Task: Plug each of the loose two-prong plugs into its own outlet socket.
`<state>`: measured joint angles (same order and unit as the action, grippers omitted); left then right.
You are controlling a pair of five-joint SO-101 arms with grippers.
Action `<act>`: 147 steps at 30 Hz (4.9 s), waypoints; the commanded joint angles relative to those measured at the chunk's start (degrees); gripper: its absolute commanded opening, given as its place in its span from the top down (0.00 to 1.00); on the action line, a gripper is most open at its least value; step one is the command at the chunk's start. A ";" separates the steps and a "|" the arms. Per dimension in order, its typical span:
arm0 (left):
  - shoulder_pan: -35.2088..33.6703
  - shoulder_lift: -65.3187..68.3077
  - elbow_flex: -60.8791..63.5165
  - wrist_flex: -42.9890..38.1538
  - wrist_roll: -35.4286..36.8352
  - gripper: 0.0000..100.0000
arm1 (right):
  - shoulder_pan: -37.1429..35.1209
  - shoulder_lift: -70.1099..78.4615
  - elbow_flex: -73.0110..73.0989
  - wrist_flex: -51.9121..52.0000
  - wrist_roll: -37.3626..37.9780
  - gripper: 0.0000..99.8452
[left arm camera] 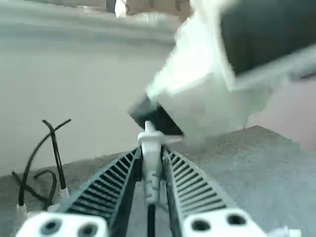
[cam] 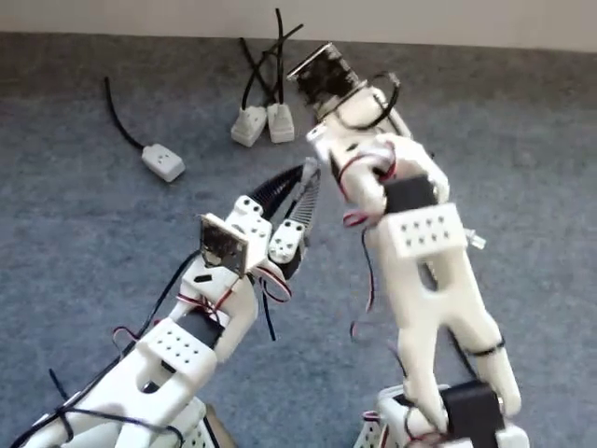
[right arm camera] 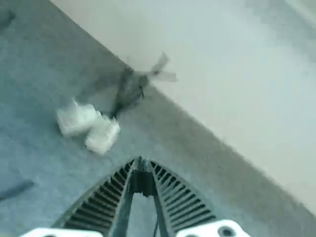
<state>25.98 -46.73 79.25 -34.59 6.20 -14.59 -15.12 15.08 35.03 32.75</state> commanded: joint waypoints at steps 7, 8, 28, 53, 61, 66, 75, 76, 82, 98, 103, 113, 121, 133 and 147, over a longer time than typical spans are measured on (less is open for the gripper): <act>-0.84 -2.07 -1.01 -1.58 0.35 0.99 | 5.85 2.24 -4.26 -1.36 0.88 0.99; -0.84 -2.07 -1.01 -1.49 0.35 0.99 | 5.76 1.71 -4.26 -1.27 0.88 0.99; -0.40 -1.98 -0.84 -1.41 0.35 0.99 | -15.96 -22.29 4.53 11.03 1.76 0.99; -0.84 -1.98 -0.84 -1.49 0.35 0.99 | 0.66 0.40 -6.11 6.29 5.71 0.99; -2.51 -2.07 -1.01 -1.67 0.26 0.99 | 4.88 0.40 -7.96 6.20 5.63 0.99; -8.13 -4.79 -2.07 -1.41 0.35 0.99 | 5.05 0.48 -10.68 6.46 1.41 0.99; -40.31 -17.71 -8.48 37.10 13.71 0.99 | 5.67 6.46 -31.78 23.69 -13.01 0.90; -43.56 -19.12 -9.71 43.43 13.89 0.99 | 5.67 8.40 -35.38 26.33 -14.15 0.88; -54.29 -27.82 -11.30 66.29 6.77 0.99 | 0.57 20.44 -62.29 45.85 -22.51 0.85; -61.23 -34.51 -7.60 95.47 -3.34 0.99 | -14.99 28.18 -69.49 66.15 -42.73 0.84; -61.58 -34.86 -5.67 95.74 -4.92 0.99 | -18.51 28.35 -65.71 66.07 -62.07 0.84; -61.23 -34.86 -0.22 89.67 -5.01 0.99 | -35.21 28.62 -41.71 65.71 -75.78 0.75; -61.23 -34.86 1.45 87.56 -4.92 0.99 | -34.24 28.97 -40.57 65.10 -89.85 0.59; -80.84 -34.86 2.24 86.42 -5.01 0.99 | -35.82 28.97 -40.31 65.45 -90.29 0.77; -86.64 -34.86 3.47 86.07 -4.92 0.99 | -45.93 38.81 -31.43 56.04 -90.55 0.77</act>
<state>-60.35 -81.10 82.59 53.14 1.54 -59.34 24.00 -14.90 91.82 -57.19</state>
